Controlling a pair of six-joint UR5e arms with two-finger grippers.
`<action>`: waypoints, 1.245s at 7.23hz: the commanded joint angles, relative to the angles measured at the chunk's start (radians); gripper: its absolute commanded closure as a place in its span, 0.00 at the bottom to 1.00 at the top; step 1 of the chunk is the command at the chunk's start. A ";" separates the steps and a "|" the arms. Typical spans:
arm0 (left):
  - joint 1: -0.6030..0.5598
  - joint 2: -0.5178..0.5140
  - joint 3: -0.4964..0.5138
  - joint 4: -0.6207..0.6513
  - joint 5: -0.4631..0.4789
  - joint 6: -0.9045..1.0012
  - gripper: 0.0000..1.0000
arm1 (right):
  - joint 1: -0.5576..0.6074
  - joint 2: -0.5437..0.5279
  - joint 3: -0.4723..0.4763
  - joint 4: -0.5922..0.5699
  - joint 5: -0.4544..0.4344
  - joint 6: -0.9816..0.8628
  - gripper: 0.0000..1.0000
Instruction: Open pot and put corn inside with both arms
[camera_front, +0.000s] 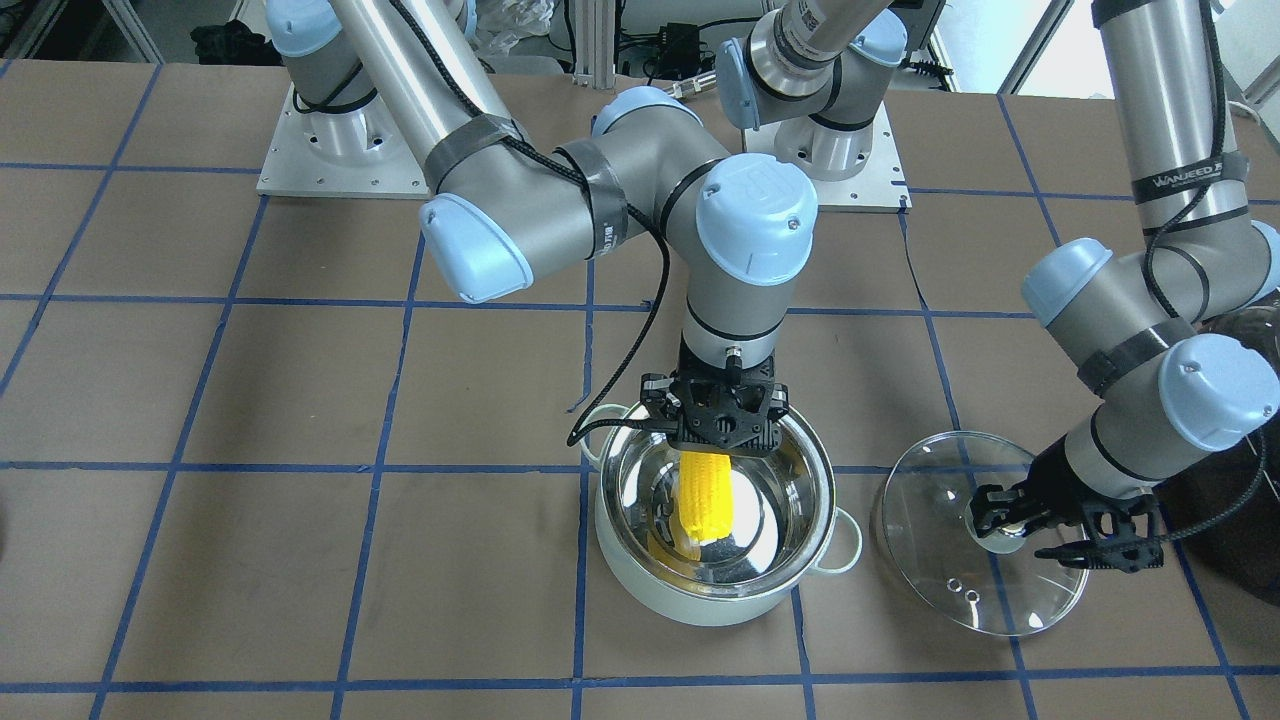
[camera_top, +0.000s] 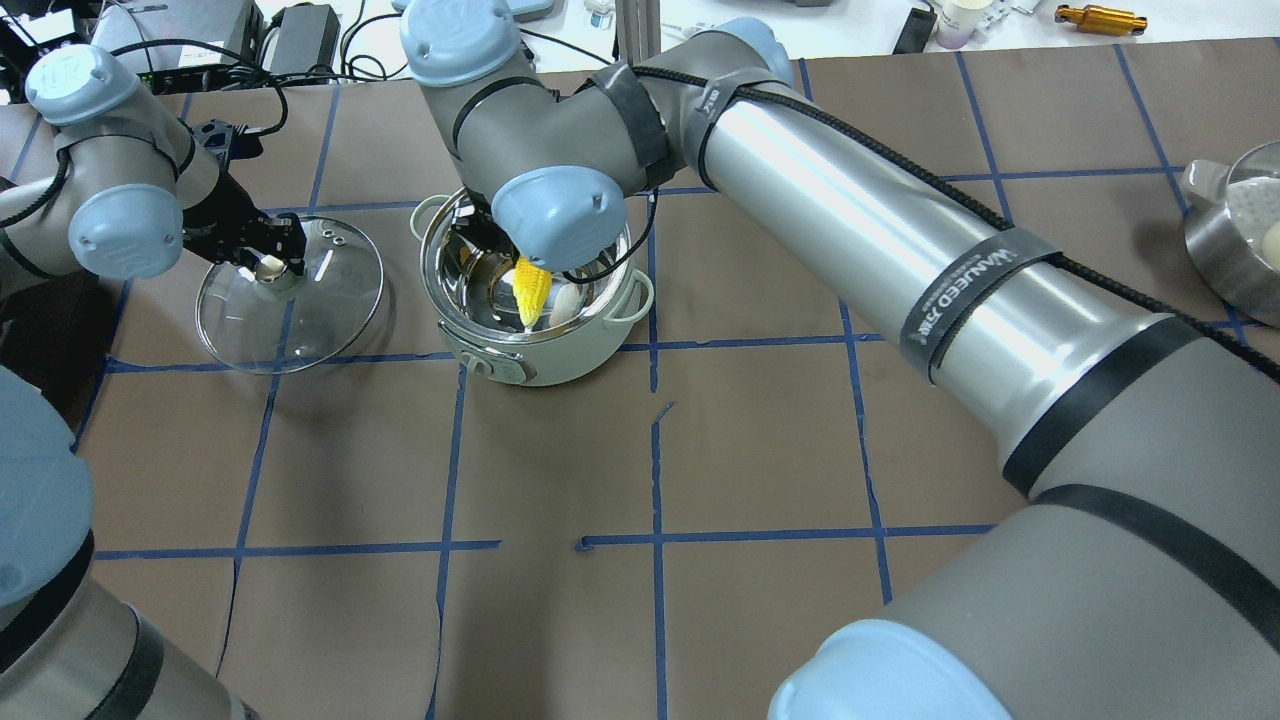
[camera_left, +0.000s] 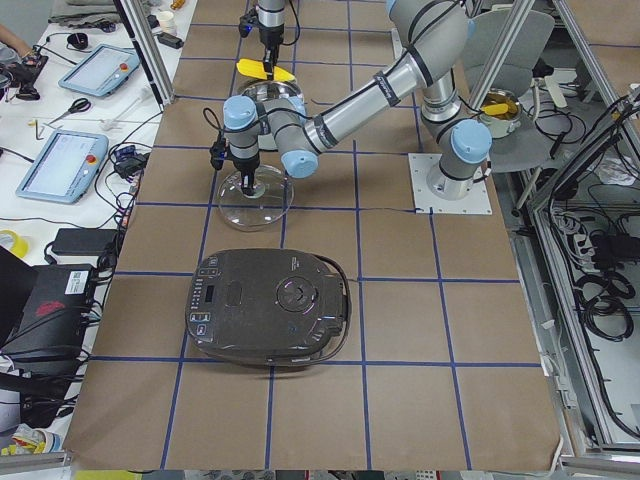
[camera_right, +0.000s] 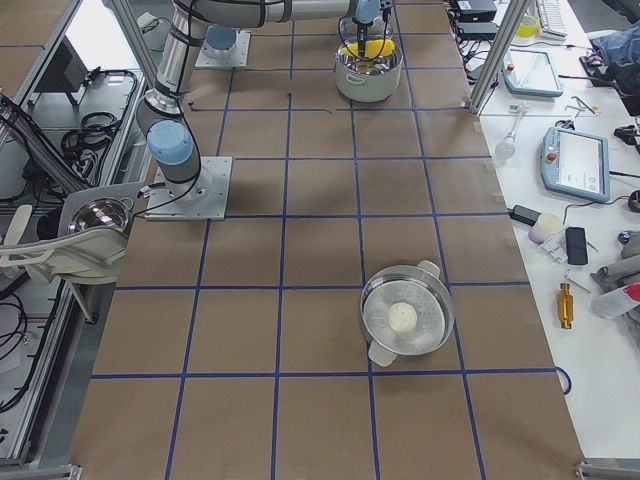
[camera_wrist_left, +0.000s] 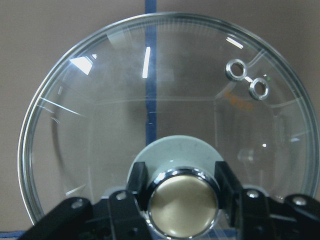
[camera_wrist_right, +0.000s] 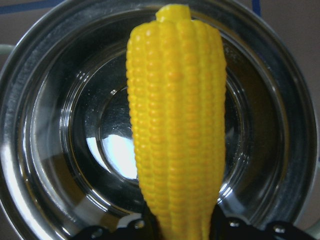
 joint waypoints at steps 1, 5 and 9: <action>0.003 -0.002 -0.016 0.001 0.002 -0.001 0.76 | 0.016 0.028 0.000 -0.012 -0.009 0.001 1.00; 0.054 0.021 -0.072 0.002 -0.007 -0.010 0.51 | 0.012 0.039 0.001 -0.022 -0.044 0.011 0.21; 0.014 0.050 -0.056 -0.045 0.002 -0.043 0.00 | 0.000 -0.025 0.003 -0.017 -0.043 0.015 0.00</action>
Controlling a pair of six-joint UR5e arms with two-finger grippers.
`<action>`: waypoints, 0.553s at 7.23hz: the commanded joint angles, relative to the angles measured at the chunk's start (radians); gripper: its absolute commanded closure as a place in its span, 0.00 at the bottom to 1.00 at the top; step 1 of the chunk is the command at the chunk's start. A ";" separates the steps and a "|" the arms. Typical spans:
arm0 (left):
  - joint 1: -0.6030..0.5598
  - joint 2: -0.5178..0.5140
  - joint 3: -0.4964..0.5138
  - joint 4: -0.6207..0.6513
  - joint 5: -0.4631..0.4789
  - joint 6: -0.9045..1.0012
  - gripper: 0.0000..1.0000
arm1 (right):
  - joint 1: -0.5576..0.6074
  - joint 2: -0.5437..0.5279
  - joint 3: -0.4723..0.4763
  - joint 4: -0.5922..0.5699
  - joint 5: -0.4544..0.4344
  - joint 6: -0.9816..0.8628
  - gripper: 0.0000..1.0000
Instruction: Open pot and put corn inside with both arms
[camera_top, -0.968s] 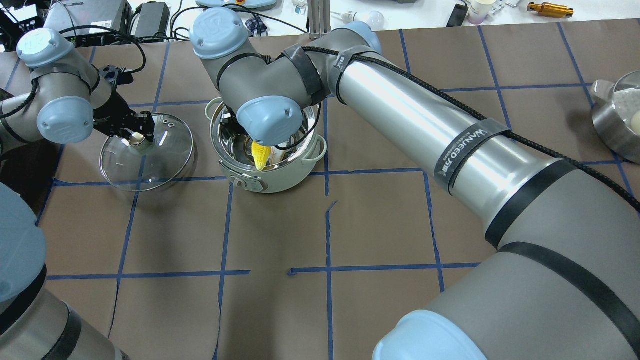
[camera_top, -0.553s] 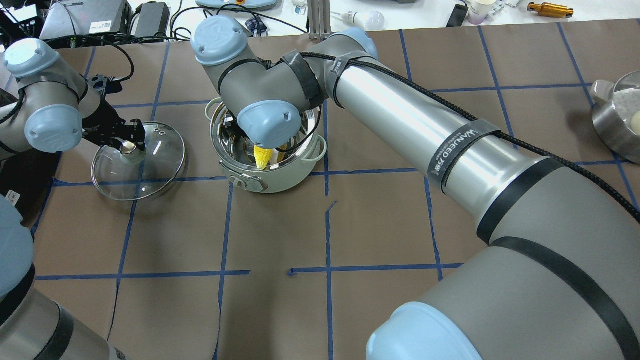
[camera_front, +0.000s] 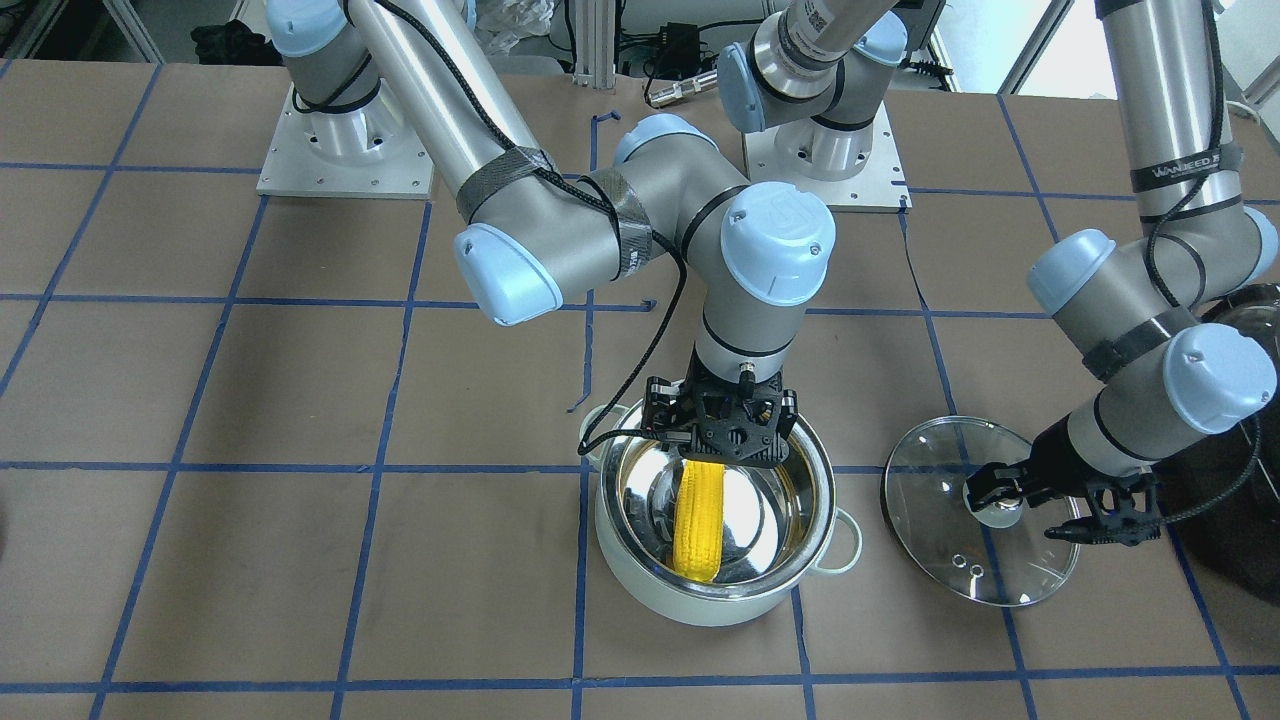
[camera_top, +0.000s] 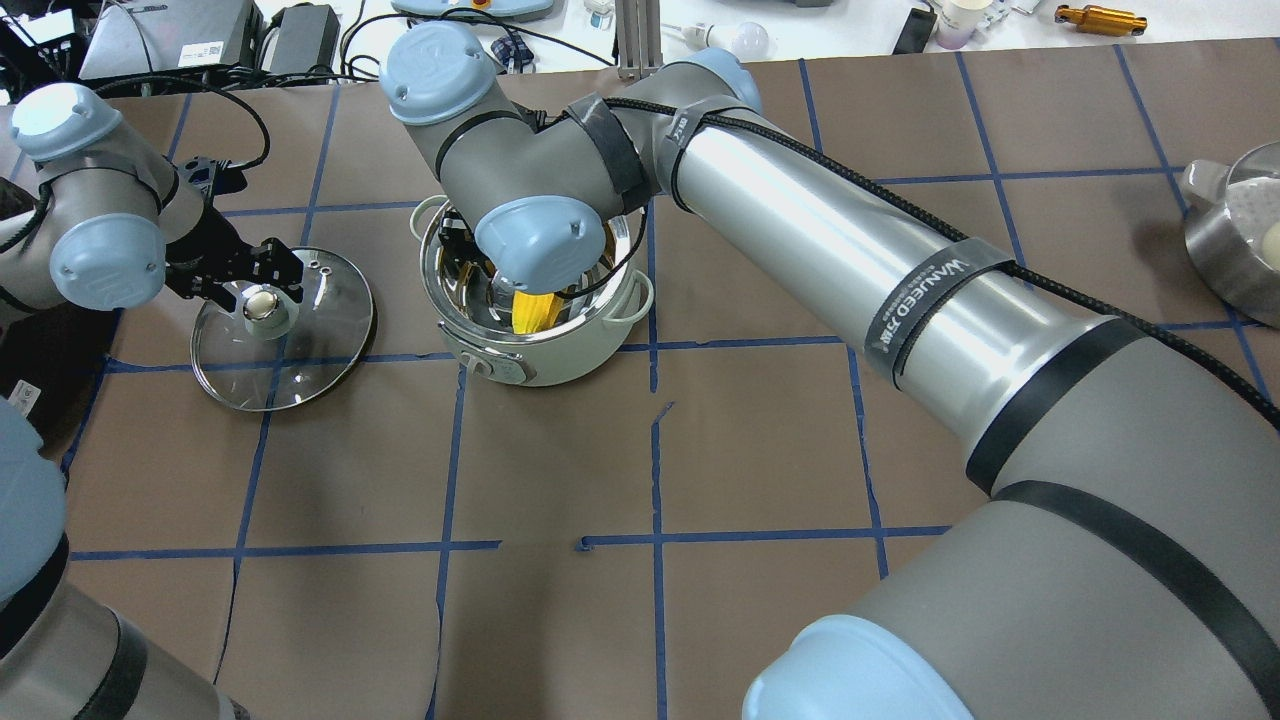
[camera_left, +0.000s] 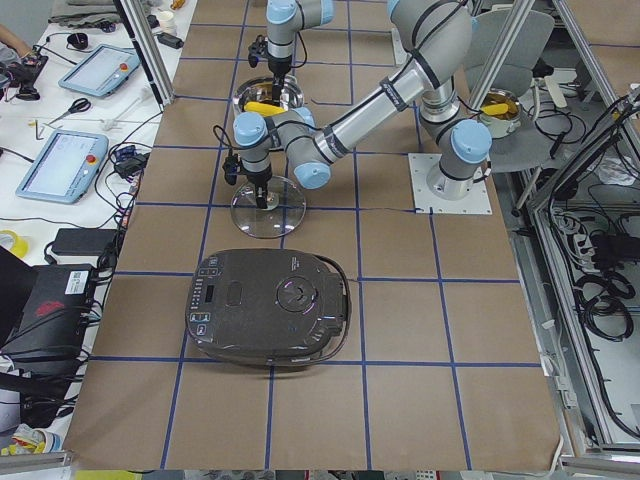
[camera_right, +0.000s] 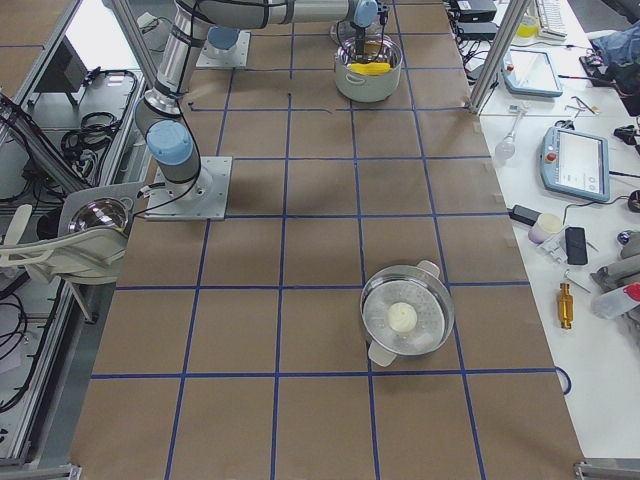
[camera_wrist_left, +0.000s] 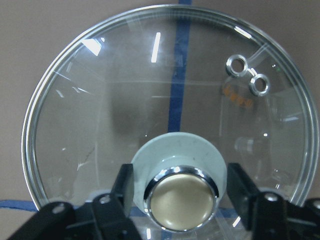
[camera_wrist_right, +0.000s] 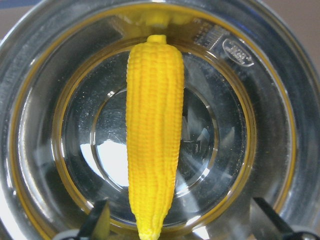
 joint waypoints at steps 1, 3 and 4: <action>-0.042 0.051 0.009 -0.041 0.003 -0.035 0.00 | -0.025 -0.085 0.012 0.016 0.003 -0.002 0.00; -0.064 0.120 0.015 -0.105 0.002 -0.058 0.00 | -0.128 -0.163 0.019 0.100 0.011 -0.020 0.00; -0.087 0.150 0.031 -0.153 0.003 -0.066 0.00 | -0.172 -0.201 0.042 0.149 0.009 -0.023 0.00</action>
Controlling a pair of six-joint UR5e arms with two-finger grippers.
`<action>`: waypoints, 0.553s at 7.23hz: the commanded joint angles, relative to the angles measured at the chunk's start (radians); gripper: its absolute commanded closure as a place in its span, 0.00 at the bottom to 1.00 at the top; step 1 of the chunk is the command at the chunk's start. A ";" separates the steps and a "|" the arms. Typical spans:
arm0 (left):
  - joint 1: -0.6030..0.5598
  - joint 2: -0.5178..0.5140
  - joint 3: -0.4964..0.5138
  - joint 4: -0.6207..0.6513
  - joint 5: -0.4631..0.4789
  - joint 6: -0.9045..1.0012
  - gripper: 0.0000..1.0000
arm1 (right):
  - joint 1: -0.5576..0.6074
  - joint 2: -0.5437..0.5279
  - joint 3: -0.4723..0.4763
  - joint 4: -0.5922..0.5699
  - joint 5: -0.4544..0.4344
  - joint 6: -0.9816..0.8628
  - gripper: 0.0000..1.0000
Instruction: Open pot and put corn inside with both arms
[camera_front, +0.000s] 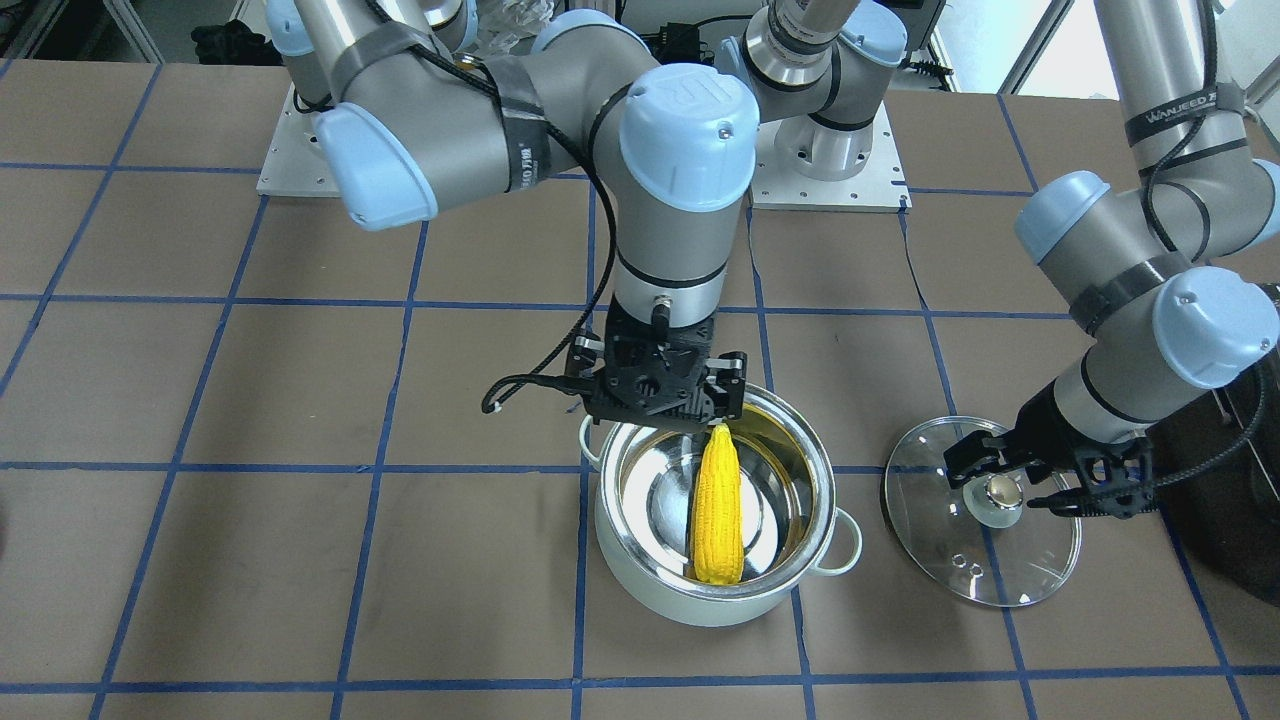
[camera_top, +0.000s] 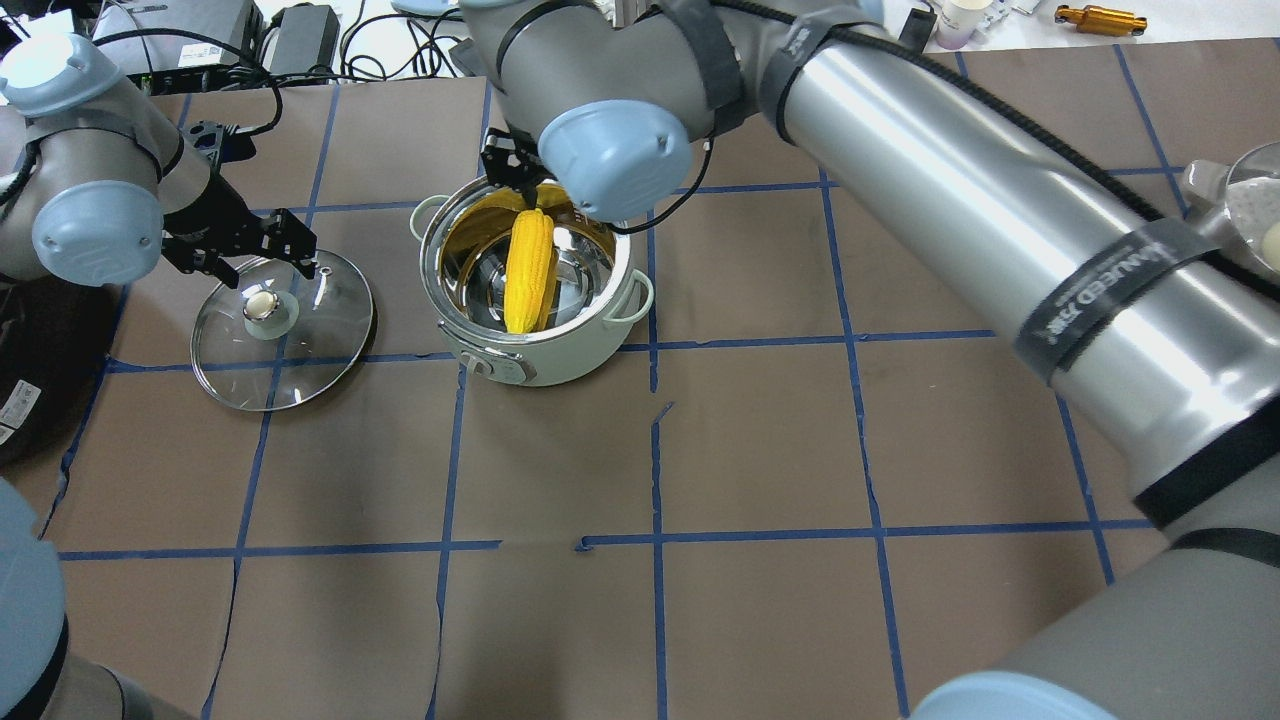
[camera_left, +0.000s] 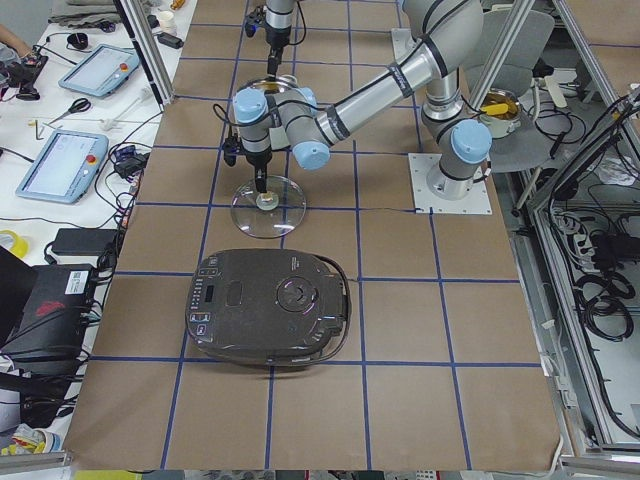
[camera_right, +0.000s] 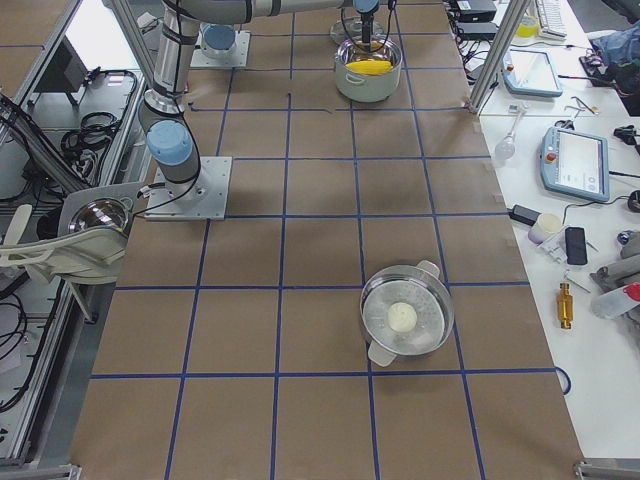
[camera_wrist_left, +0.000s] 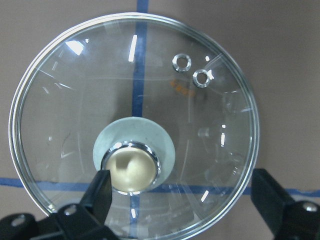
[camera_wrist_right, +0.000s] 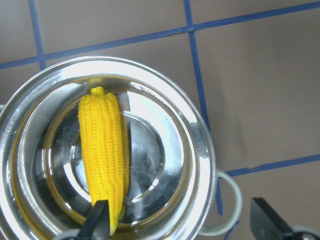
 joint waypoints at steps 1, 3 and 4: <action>-0.069 0.078 0.038 -0.086 -0.001 -0.044 0.00 | -0.110 -0.099 0.058 0.093 0.038 -0.057 0.00; -0.164 0.131 0.110 -0.201 0.001 -0.136 0.00 | -0.239 -0.240 0.141 0.225 0.081 -0.242 0.00; -0.202 0.162 0.115 -0.245 0.001 -0.148 0.00 | -0.305 -0.304 0.184 0.254 0.081 -0.358 0.00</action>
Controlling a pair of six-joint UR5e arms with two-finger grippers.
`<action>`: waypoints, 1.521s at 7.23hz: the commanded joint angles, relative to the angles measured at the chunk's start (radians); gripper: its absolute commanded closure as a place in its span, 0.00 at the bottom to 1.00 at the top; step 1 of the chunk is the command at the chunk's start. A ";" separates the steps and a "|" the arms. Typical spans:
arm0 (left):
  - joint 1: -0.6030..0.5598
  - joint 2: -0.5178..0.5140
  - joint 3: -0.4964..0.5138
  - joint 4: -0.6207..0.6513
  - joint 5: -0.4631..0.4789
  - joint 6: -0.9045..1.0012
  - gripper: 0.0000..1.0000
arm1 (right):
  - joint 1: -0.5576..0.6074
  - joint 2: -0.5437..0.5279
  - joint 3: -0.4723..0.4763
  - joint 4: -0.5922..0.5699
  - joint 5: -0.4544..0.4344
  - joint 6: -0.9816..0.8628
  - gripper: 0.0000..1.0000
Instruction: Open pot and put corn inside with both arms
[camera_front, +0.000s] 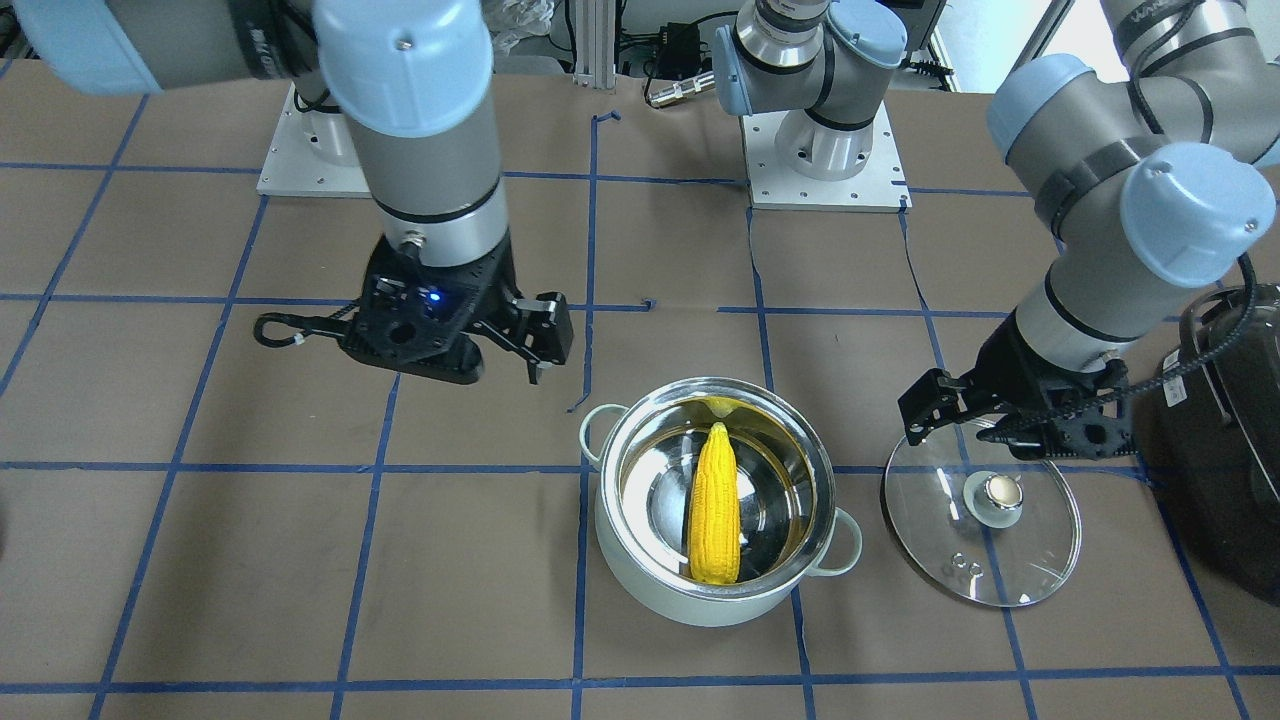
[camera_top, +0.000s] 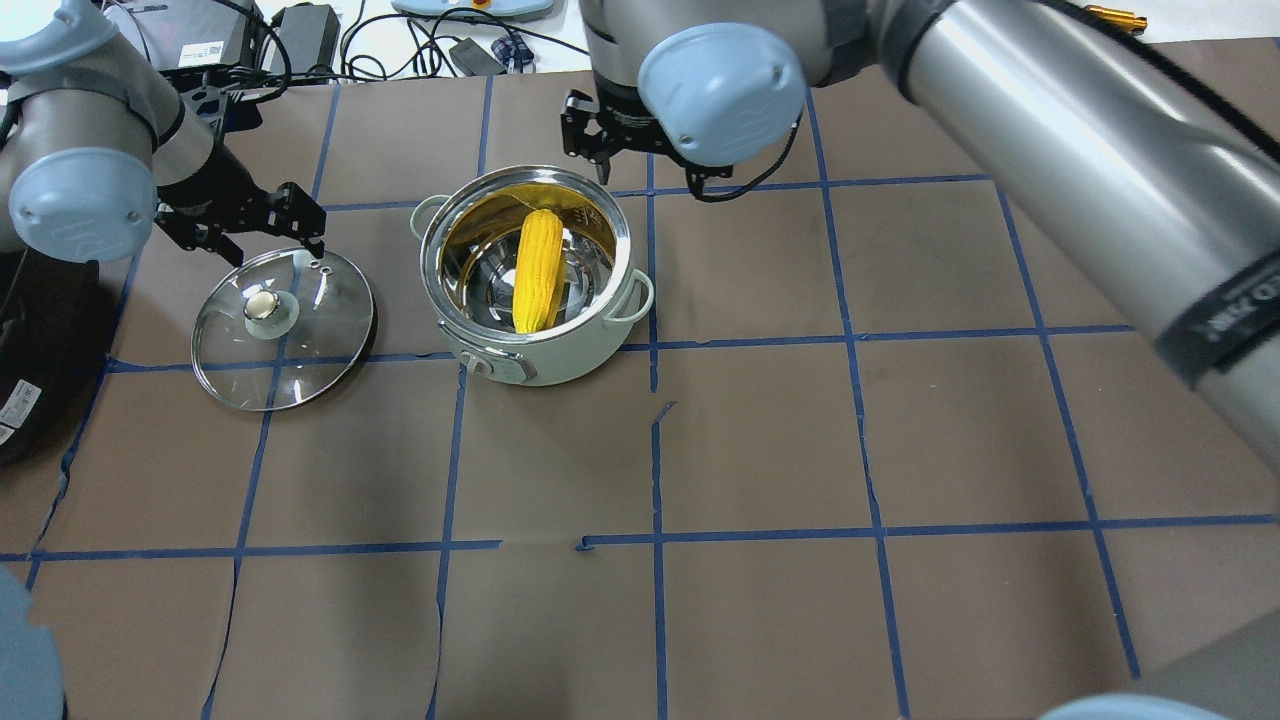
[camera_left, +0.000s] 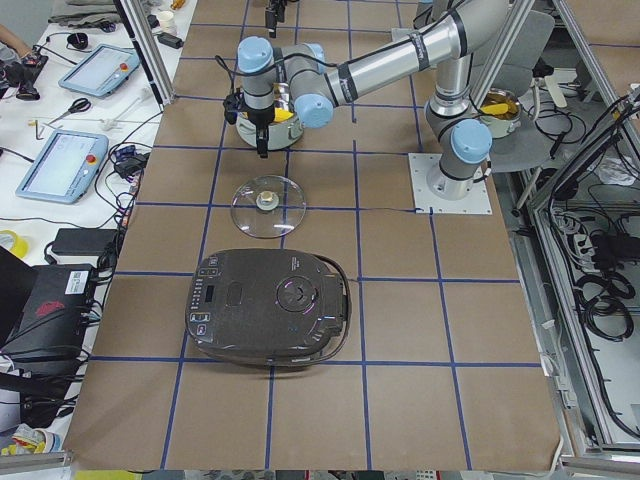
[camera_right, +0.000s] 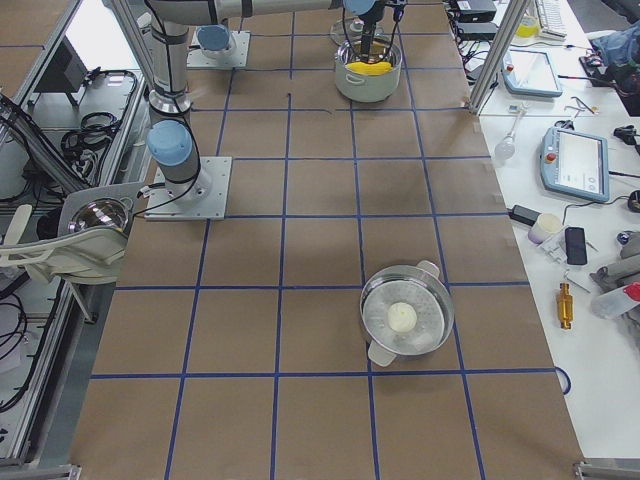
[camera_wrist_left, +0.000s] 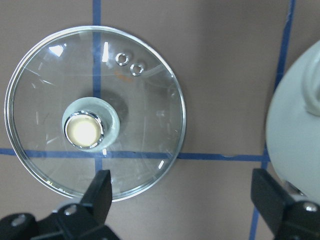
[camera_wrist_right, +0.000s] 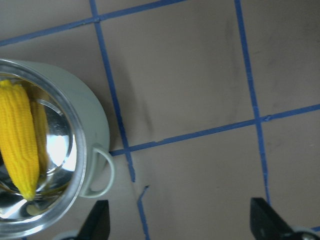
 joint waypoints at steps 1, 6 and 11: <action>-0.093 0.083 0.020 -0.105 -0.003 -0.102 0.00 | -0.118 -0.126 0.085 0.060 0.011 -0.200 0.00; -0.210 0.249 0.022 -0.196 -0.006 -0.144 0.00 | -0.192 -0.135 0.098 0.068 -0.012 -0.317 0.00; -0.210 0.280 0.037 -0.213 0.043 -0.146 0.02 | -0.198 -0.212 0.140 0.110 -0.008 -0.316 0.00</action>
